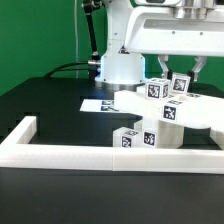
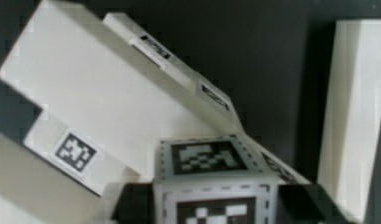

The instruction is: Assemble chair

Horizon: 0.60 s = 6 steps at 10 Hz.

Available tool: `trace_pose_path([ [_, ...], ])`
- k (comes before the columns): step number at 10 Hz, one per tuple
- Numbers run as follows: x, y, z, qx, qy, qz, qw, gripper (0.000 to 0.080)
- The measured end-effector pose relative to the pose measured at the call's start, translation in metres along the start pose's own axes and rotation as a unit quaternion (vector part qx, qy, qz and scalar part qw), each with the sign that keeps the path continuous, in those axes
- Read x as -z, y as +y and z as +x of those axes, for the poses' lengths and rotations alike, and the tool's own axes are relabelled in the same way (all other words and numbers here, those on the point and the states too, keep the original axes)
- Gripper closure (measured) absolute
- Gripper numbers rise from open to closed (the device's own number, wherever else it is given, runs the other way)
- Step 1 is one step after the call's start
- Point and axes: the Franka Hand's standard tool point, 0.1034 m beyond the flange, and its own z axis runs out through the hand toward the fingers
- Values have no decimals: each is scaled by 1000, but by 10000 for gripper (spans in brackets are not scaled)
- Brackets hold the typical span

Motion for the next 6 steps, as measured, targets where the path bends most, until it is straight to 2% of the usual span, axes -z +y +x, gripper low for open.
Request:
trace_pose_path([
  [3, 0, 0, 0, -136, -1, 5, 991, 515],
  [6, 0, -1, 0, -244, -3, 11, 970, 514],
])
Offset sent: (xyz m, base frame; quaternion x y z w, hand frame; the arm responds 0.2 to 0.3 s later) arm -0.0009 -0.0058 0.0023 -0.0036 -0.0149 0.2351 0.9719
